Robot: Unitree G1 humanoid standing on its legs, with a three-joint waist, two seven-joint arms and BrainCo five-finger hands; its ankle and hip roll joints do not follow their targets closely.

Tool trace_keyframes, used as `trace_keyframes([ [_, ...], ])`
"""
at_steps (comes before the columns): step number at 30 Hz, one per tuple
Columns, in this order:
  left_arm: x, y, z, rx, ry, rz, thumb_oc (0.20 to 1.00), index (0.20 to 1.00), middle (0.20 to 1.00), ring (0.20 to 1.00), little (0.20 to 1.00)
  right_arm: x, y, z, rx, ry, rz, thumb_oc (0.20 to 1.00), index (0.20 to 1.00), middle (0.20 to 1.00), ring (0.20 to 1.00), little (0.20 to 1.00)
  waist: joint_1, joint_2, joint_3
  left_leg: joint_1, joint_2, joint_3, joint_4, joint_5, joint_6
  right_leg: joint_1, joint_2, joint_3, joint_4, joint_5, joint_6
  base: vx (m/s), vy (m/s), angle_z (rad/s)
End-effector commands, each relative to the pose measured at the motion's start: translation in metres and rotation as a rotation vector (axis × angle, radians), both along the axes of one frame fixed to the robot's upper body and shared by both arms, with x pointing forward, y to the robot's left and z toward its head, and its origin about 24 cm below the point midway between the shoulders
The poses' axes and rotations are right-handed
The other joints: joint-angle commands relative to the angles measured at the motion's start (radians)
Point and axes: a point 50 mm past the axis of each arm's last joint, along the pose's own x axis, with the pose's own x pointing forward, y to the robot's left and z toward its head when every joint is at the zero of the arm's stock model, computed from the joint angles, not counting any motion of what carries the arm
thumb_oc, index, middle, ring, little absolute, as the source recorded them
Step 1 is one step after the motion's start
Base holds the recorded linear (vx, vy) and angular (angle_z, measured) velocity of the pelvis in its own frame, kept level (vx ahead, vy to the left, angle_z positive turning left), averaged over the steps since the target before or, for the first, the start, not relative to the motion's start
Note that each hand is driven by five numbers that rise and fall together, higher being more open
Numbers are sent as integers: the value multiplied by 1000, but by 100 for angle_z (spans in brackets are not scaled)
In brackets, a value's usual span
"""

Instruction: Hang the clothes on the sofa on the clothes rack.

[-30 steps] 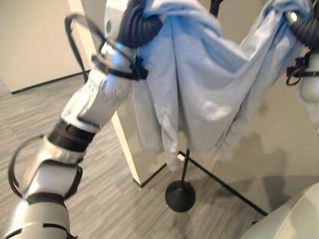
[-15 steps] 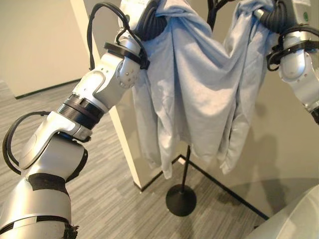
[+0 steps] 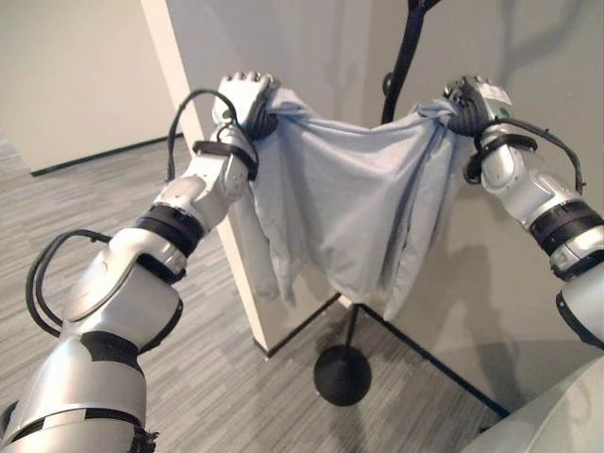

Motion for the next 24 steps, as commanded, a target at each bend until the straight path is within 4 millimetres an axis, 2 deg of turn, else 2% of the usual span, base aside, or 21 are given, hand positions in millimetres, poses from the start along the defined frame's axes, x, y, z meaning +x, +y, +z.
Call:
trace_keyframes([
  [1, 2, 0, 48, 2, -116, 37, 200, 200, 200, 200, 200, -4, -23, 51, -35, -133, -96, 200, 200, 200, 200, 200, 46, 2, 59, 93, 4, 23, 6, -118, -43, -5, -13, -29, 12, -23, 97, 0, 0, 0],
  [7, 3, -3, 39, 16, -92, 28, 200, 200, 200, 200, 200, 0, -28, 11, -145, -23, -129, 200, 200, 200, 200, 200, 44, 9, 68, 93, 2, 23, 6, -117, -41, -5, -16, -30, 12, -23, 97, 0, 0, 0],
  [10, 3, -5, 38, 27, -88, 21, 200, 200, 200, 200, 200, 0, -30, -2, -208, 14, -138, 200, 200, 200, 200, 200, 40, 14, 72, 94, 1, 25, 6, -118, -40, -6, -18, -30, 12, -23, 97, 0, 0, 0],
  [16, 2, -5, 42, 18, -104, 14, 200, 200, 200, 200, 200, -4, -43, -18, -212, 49, -169, 200, 200, 200, 200, 200, 36, 23, 75, 96, -2, 27, 6, -119, -39, -5, -20, -31, 12, -23, 99, -3, 3, -1],
  [19, -1, -4, 47, -5, -129, -1, 200, 200, 200, 200, 200, -10, -54, -38, -212, 87, -178, 200, 200, 200, 200, 200, 30, 28, 76, 99, -3, 28, 6, -121, -38, -1, -21, -31, 12, -25, 100, 0, 0, 0],
  [21, -2, -4, 48, -10, -130, -2, 200, 200, 200, 200, 200, -11, -56, -41, -208, 93, -179, 200, 200, 200, 200, 200, 29, 29, 76, 100, -3, 28, 6, -122, -38, -1, -21, -32, 12, -25, 100, 0, 0, 0],
  [24, -4, -2, 47, -18, -135, -8, 200, 200, 200, 200, 200, -17, -59, -62, -205, 138, -169, 200, 200, 200, 200, 200, 25, 33, 78, 102, -3, 30, 6, -123, -37, 1, -22, -33, 12, -26, 100, 0, 0, 0],
])
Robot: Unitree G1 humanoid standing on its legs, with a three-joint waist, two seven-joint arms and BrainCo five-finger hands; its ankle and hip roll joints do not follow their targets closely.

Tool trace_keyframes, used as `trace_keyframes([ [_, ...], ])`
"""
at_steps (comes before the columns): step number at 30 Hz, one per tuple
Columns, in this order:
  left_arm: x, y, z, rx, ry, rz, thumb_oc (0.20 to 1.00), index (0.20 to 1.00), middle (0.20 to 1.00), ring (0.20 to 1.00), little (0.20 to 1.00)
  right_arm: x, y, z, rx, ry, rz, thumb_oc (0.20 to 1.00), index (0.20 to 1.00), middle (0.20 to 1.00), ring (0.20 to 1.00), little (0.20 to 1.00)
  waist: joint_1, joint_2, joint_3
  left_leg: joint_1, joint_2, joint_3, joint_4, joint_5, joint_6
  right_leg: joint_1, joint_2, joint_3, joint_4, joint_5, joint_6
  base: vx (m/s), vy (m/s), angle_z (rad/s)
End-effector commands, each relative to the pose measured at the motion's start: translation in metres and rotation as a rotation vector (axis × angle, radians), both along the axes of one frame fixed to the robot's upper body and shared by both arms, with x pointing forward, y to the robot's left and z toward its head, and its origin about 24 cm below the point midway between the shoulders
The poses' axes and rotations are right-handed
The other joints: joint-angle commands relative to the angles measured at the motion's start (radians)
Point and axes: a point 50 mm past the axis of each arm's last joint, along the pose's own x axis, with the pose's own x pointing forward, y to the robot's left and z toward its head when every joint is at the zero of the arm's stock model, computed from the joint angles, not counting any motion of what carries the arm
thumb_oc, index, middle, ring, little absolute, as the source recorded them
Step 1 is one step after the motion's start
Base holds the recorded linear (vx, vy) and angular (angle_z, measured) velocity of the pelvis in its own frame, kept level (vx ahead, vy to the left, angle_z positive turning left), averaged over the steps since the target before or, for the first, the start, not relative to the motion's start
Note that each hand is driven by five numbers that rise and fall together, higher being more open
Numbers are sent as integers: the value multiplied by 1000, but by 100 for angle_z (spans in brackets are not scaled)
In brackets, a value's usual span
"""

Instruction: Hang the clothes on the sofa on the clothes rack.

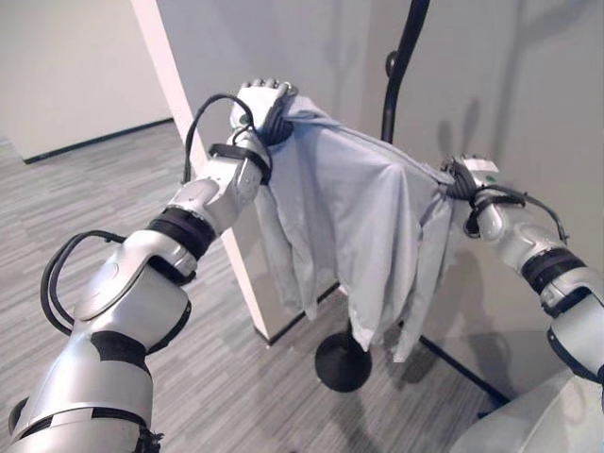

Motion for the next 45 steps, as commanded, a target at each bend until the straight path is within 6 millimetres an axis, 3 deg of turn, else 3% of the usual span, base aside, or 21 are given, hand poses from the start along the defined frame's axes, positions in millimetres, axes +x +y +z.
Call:
trace_keyframes([
  [1, 0, 20, 43, -27, -131, 79, 200, 200, 200, 200, 200, -4, -39, 28, -67, -77, -106, 200, 200, 200, 200, 200, 29, 16, 14, 91, -2, 24, 6, -124, -36, -4, -20, -40, 17, -28, 97, 0, 0, 0],
  [12, 0, 22, 20, -84, -70, 71, 200, 200, 200, 200, 200, -11, -44, 4, -31, -32, -116, 200, 200, 200, 200, 200, 24, 17, 21, 91, 1, 24, 6, -124, -35, -4, -20, -39, 17, -31, 95, 0, 0, 0],
  [13, 0, 25, 5, -122, -28, 69, 200, 200, 200, 200, 200, -12, -44, 2, -3, -38, -123, 200, 200, 200, 200, 200, 27, 13, 23, 94, 2, 24, 6, -125, -35, -1, -20, -40, 17, -31, 93, 0, 0, 0],
  [14, 0, 25, 5, -123, -28, 69, 200, 200, 200, 200, 200, -12, -44, 2, -4, -38, -123, 200, 200, 200, 200, 200, 27, 13, 23, 94, 2, 24, 6, -125, -35, 0, -20, -40, 17, -31, 93, 0, 0, 0],
  [24, -2, 44, -31, -192, 64, 133, 200, 200, 200, 200, 200, -9, -31, 35, 128, -194, -86, 200, 200, 200, 200, 200, 39, 1, 27, 99, 2, 22, 6, -125, -32, 2, -18, -38, 17, -32, 90, 0, 0, 0],
  [25, -2, 44, -31, -192, 65, 132, 482, 482, 482, 482, 482, -9, -31, 35, 128, -194, -86, 200, 200, 200, 200, 200, 39, 1, 27, 99, 2, 22, 6, -125, -32, 2, -18, -38, 17, -32, 90, 0, 0, 0],
  [26, -3, 45, -34, -200, 73, 138, 922, 922, 922, 922, 922, -10, -29, 38, 141, -208, -80, 238, 238, 238, 238, 238, 40, -1, 27, 99, 2, 22, 6, -125, -32, 3, -18, -39, 17, -32, 90, 0, 0, 0],
  [27, -3, 46, -38, -211, 87, 143, 1000, 1000, 1000, 1000, 1000, -10, -29, 40, 156, -217, -78, 398, 398, 398, 398, 398, 41, -2, 27, 99, 2, 22, 6, -125, -32, 4, -18, -38, 17, -32, 90, 0, 0, 0],
  [28, -3, 47, -40, -215, 94, 144, 1000, 1000, 1000, 1000, 1000, -10, -28, 41, 163, -224, -73, 1000, 1000, 1000, 1000, 1000, 42, -3, 27, 98, 2, 22, 6, -126, -31, 4, -18, -39, 17, -32, 90, 0, 0, 0],
  [34, -5, 48, -52, -244, 139, 141, 1000, 1000, 1000, 1000, 1000, -11, -26, 34, 170, -196, -66, 1000, 1000, 1000, 1000, 1000, 48, -12, 27, 99, 2, 19, 6, -127, -29, 5, -20, -42, 17, -31, 89, 0, 0, 0],
  [45, -8, 50, -52, -312, 147, 109, 1000, 1000, 1000, 1000, 1000, -16, -27, 12, 198, -138, -70, 1000, 1000, 1000, 1000, 1000, 55, -14, 30, 103, 0, 20, 6, -128, -27, 8, -23, -44, 17, -29, 89, 0, 1, 0],
])
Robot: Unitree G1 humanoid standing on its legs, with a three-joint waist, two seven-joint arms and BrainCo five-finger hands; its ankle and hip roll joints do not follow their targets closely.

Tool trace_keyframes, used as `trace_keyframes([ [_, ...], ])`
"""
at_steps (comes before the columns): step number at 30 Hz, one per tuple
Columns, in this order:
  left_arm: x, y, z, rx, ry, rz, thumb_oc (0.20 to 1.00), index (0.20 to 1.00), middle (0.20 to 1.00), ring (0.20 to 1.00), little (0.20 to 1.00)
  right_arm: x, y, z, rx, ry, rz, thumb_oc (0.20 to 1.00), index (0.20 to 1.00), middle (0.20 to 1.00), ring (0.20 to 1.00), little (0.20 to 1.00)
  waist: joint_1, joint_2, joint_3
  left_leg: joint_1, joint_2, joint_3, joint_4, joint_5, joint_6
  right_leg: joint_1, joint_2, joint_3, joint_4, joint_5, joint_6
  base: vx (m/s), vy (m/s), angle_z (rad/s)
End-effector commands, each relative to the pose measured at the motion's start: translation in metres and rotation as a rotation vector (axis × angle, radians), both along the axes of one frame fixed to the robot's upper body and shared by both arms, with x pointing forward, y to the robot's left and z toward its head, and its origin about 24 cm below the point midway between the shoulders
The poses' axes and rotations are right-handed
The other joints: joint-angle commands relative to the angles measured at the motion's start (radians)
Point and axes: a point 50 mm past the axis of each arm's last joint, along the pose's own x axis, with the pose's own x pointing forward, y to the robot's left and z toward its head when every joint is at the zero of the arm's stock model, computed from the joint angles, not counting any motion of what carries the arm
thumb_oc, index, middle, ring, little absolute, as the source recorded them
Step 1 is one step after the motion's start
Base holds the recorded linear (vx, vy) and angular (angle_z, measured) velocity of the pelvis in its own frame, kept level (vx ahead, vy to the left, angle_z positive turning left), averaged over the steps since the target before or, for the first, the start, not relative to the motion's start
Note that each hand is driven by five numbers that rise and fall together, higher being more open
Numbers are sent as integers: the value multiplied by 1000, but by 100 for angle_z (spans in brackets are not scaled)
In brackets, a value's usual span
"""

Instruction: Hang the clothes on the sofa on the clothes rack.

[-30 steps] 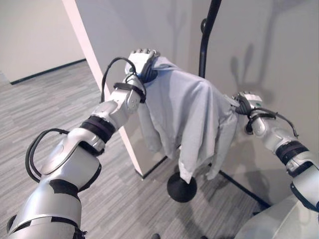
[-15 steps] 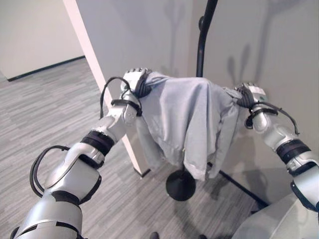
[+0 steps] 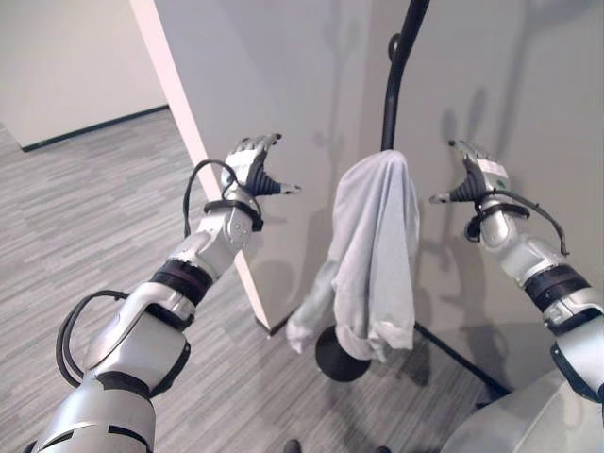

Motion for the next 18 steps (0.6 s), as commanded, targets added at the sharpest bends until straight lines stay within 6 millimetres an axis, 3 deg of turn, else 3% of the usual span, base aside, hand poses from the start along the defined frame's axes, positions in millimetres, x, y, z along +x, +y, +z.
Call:
trace_keyframes([
  [1, 5, 13, 26, -75, -64, 44, 1000, 1000, 1000, 1000, 1000, -5, -24, 11, 18, -45, -54, 1000, 1000, 1000, 1000, 1000, 50, -3, -19, 84, -1, 23, 7, -127, -26, -15, -24, -37, 17, -29, 89, 0, 0, 0],
  [6, 0, 18, 15, -125, -49, 42, 1000, 1000, 1000, 1000, 1000, -13, -29, -2, 72, -37, -62, 1000, 1000, 1000, 1000, 1000, 49, 1, -16, 85, -3, 23, 7, -127, -25, -14, -25, -39, 17, -28, 89, 0, 0, 0],
  [9, -13, 23, -6, -289, -21, 23, 1000, 1000, 1000, 1000, 1000, -27, -40, -19, 174, -35, -88, 1000, 1000, 1000, 1000, 1000, 49, 4, -9, 85, -4, 22, 7, -129, -22, -14, -27, -40, 17, -28, 87, 0, 0, 0],
  [10, -22, 26, -21, -379, 11, 13, 1000, 1000, 1000, 1000, 1000, -36, -46, -29, 219, -25, -103, 1000, 1000, 1000, 1000, 1000, 50, 5, -5, 86, -5, 22, 7, -129, -21, -14, -27, -41, 17, -29, 86, 0, 0, 0],
  [11, -40, 32, -53, -554, 90, 9, 1000, 1000, 1000, 1000, 1000, -53, -57, -49, 286, 6, -133, 1000, 1000, 1000, 1000, 1000, 51, 6, 5, 84, -6, 21, 7, -130, -17, -15, -29, -43, 17, -29, 85, 0, 0, 0],
  [12, -42, 32, -55, -554, 96, 10, 1000, 1000, 1000, 1000, 1000, -55, -57, -51, 286, 11, -134, 1000, 1000, 1000, 1000, 1000, 51, 6, 0, 85, -6, 21, 7, -131, -17, -15, -29, -43, 17, -29, 85, 0, 0, 0],
  [15, -91, 39, -127, -844, 307, 46, 1000, 1000, 1000, 1000, 1000, -97, -66, -107, 431, 156, -185, 1000, 1000, 1000, 1000, 1000, 53, 11, 10, 85, -5, 23, 7, -134, -12, -14, -30, -46, 17, -35, 81, 26, 4, -1],
  [18, -139, 54, -179, -891, 495, 147, 1000, 1000, 1000, 1000, 1000, -137, -59, -157, 615, 320, -213, 1000, 1000, 1000, 1000, 1000, 50, 14, 14, 81, -4, 21, 7, -136, -7, -19, -31, -45, 17, -38, 77, 46, 13, -1],
])
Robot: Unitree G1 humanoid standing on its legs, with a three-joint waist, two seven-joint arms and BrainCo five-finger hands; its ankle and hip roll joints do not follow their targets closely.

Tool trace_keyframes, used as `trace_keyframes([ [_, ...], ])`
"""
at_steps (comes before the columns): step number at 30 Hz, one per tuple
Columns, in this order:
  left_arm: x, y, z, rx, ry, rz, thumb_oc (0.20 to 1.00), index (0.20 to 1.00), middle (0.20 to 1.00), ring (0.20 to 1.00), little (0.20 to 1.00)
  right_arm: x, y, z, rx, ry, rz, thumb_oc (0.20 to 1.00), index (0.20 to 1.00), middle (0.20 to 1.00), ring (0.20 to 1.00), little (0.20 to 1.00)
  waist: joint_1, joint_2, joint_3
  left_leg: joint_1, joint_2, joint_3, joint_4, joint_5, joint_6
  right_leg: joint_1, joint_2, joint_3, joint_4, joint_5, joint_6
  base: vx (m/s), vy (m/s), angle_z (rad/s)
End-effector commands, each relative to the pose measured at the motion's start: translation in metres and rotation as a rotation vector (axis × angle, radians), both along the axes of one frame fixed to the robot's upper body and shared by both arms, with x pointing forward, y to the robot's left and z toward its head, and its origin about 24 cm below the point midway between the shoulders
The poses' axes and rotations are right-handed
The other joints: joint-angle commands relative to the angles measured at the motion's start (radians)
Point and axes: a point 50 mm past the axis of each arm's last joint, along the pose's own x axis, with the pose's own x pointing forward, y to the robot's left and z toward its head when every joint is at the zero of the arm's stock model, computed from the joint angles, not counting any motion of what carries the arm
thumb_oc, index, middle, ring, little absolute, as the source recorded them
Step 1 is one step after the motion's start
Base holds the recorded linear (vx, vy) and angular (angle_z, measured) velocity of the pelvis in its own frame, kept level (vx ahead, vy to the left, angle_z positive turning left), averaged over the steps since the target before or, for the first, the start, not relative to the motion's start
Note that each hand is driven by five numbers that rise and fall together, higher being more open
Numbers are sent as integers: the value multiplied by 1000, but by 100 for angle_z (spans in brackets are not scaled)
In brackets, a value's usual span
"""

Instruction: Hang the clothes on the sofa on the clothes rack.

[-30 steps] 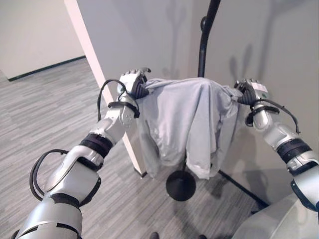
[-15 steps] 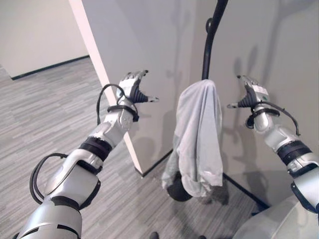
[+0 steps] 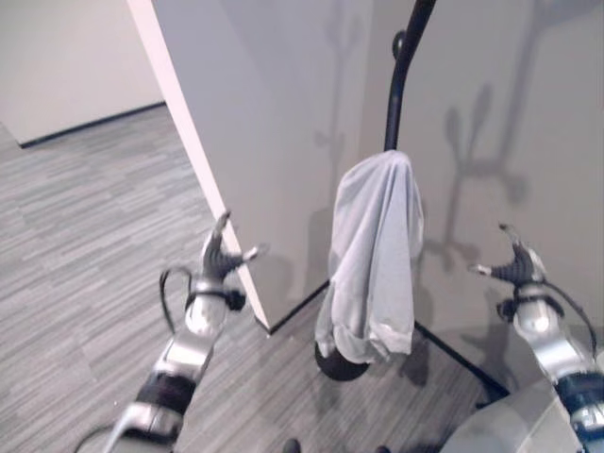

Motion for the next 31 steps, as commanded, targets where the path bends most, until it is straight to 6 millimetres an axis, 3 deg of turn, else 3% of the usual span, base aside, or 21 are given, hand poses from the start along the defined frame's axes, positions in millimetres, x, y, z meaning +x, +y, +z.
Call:
trace_keyframes([
  [1, 1, -1, -12, -44, 63, -76, 1000, 1000, 1000, 1000, 1000, -6, 10, -15, 86, 59, 73, 1000, 1000, 1000, 1000, 1000, 41, 12, -10, 61, -4, 21, 12, -117, 1, -32, -25, -48, 17, -16, 66, 41, 16, -3],
  [2, -27, 5, -43, -111, 194, -14, 1000, 1000, 1000, 1000, 1000, -25, 11, -38, 114, 152, 59, 1000, 1000, 1000, 1000, 1000, 42, 14, -6, 57, -5, 20, 12, -115, 3, -34, -25, -46, 17, -17, 64, 0, 0, 0],
  [3, -28, 5, -43, -111, 194, -14, 1000, 1000, 1000, 1000, 1000, -25, 11, -38, 114, 153, 59, 1000, 1000, 1000, 1000, 1000, 42, 14, -7, 56, -4, 20, 12, -115, 3, -35, -25, -47, 17, -17, 64, 0, 0, 0],
  [4, -57, 9, -70, -124, 326, 27, 1000, 1000, 1000, 1000, 1000, -43, 12, -55, 165, 223, 33, 1000, 1000, 1000, 1000, 1000, 42, 17, -6, 54, -5, 20, 12, -113, 4, -36, -24, -47, 17, -17, 63, 0, 0, 0],
  [5, -57, 9, -70, -123, 327, 27, 1000, 1000, 1000, 1000, 1000, -44, 12, -55, 165, 224, 33, 1000, 1000, 1000, 1000, 1000, 42, 17, -7, 53, -5, 20, 12, -114, 4, -37, -24, -47, 17, -17, 63, 13, 21, 3],
  [8, -88, 13, -97, -29, 509, 18, 1000, 1000, 1000, 1000, 1000, -63, 22, -79, 257, 316, 25, 1000, 1000, 1000, 1000, 1000, 41, 18, -9, 50, -7, 21, 12, -113, 5, -40, -25, -44, 17, -16, 64, 5, 13, 3],
  [10, -108, 10, -116, -12, 640, 10, 1000, 1000, 1000, 1000, 1000, -79, 30, -100, 305, 428, 25, 1000, 1000, 1000, 1000, 1000, 41, 18, -12, 50, -9, 20, 12, -112, 6, -39, -25, -43, 17, -15, 63, 1, 16, 1],
  [11, -120, 6, -129, 45, 745, -37, 1000, 1000, 1000, 1000, 1000, -94, 40, -121, 365, 538, 8, 1000, 1000, 1000, 1000, 1000, 41, 16, -17, 51, -11, 19, 12, -113, 6, -36, -25, -41, 17, -17, 62, 2, 21, 3],
  [12, -120, 6, -129, 46, 744, -37, 1000, 1000, 1000, 1000, 1000, -94, 40, -120, 366, 537, 8, 1000, 1000, 1000, 1000, 1000, 41, 15, -16, 51, -11, 19, 12, -113, 6, -36, -25, -41, 17, -17, 62, 2, 15, 4],
  [15, -129, -6, -141, 86, 848, -83, 1000, 1000, 1000, 1000, 1000, -124, 56, -150, 483, 708, -83, 1000, 1000, 1000, 1000, 1000, 42, 15, -24, 58, -14, 20, 12, -118, 6, -31, -24, -42, 17, -21, 59, 1, 2, 1],
  [17, -131, -11, -144, 74, 868, -87, 1000, 1000, 1000, 1000, 1000, -138, 59, -159, 555, 749, -172, 1000, 1000, 1000, 1000, 1000, 41, 16, -28, 62, -15, 21, 12, -121, 6, -27, -25, -43, 17, -23, 59, 0, 0, 0],
  [27, -141, -26, -153, -9, 930, -87, 1000, 1000, 1000, 1000, 1000, -178, 62, -175, 679, 889, -360, 1000, 1000, 1000, 1000, 1000, 35, 28, -44, 85, -16, 30, 12, -132, 6, -9, -27, -48, 17, -29, 57, 4, 3, -1],
  [31, -141, -29, -154, -38, 930, -80, 1000, 1000, 1000, 1000, 1000, -177, 61, -174, 686, 881, -364, 1000, 1000, 1000, 1000, 1000, 32, 32, -44, 87, -17, 32, 12, -133, 6, -8, -28, -47, 17, -30, 56, 0, 0, 0],
])
